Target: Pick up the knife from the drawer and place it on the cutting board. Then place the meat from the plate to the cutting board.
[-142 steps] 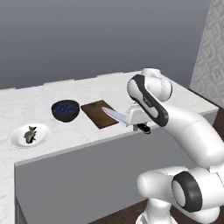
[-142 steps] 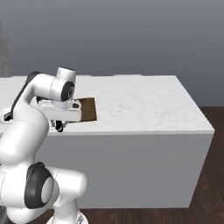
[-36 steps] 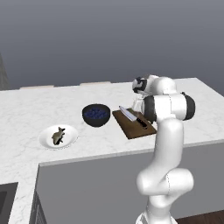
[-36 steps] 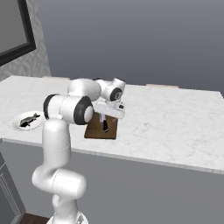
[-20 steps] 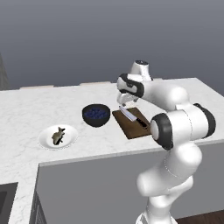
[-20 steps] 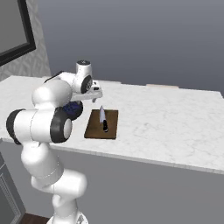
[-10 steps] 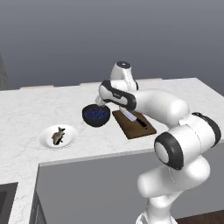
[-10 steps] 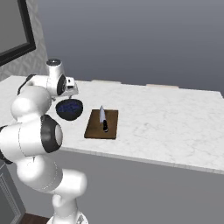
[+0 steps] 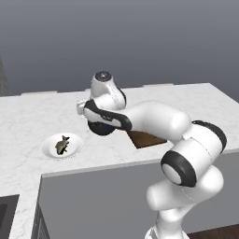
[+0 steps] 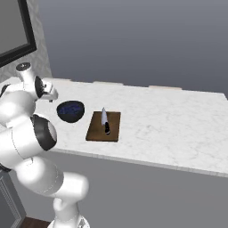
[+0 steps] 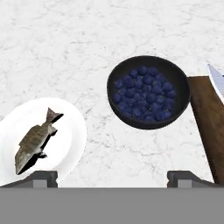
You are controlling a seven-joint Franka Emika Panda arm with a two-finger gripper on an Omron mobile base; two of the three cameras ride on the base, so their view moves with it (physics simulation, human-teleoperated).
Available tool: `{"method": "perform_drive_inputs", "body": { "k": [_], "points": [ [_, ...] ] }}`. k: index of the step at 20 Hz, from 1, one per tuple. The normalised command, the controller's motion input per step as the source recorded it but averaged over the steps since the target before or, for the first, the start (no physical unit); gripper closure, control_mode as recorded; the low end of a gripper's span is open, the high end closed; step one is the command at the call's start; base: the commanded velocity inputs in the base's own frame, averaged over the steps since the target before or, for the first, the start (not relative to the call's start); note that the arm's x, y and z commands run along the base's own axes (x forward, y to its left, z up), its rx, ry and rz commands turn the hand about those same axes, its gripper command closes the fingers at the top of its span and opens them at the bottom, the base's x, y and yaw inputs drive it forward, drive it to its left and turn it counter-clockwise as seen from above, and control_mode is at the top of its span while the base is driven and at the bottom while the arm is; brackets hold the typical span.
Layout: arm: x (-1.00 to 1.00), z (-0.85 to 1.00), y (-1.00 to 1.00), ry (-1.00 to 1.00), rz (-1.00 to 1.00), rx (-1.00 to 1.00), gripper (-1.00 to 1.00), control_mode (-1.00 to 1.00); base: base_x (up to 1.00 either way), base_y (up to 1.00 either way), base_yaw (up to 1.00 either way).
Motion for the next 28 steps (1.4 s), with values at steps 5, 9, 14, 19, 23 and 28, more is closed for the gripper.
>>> {"method": "perform_drive_inputs", "body": {
  "k": [5, 9, 14, 19, 23, 28],
  "points": [
    [-0.17, 0.00, 0.77, 0.01, -0.36, 0.06, -1.00, -1.00, 0.00, 0.00, 0.00],
    [-0.05, 0.05, 0.45, 0.11, -0.12, 0.34, -1.00, -1.00, 0.00, 0.00, 0.00],
    [-0.21, 0.00, 0.31, 0.06, -0.05, 0.18, -1.00, -1.00, 0.00, 0.00, 0.00],
    [-0.01, -0.29, 0.10, 0.00, -0.03, 0.00, -1.00, -1.00, 0.00, 0.00, 0.00],
    [0.00, -0.39, 0.11, 0.04, -0.01, 0.07, -1.00, -1.00, 0.00, 0.00, 0.00],
    [0.00, -0.35, 0.21, 0.08, 0.00, 0.13, -1.00, -1.00, 0.00, 0.00, 0.00]
  ]
}}
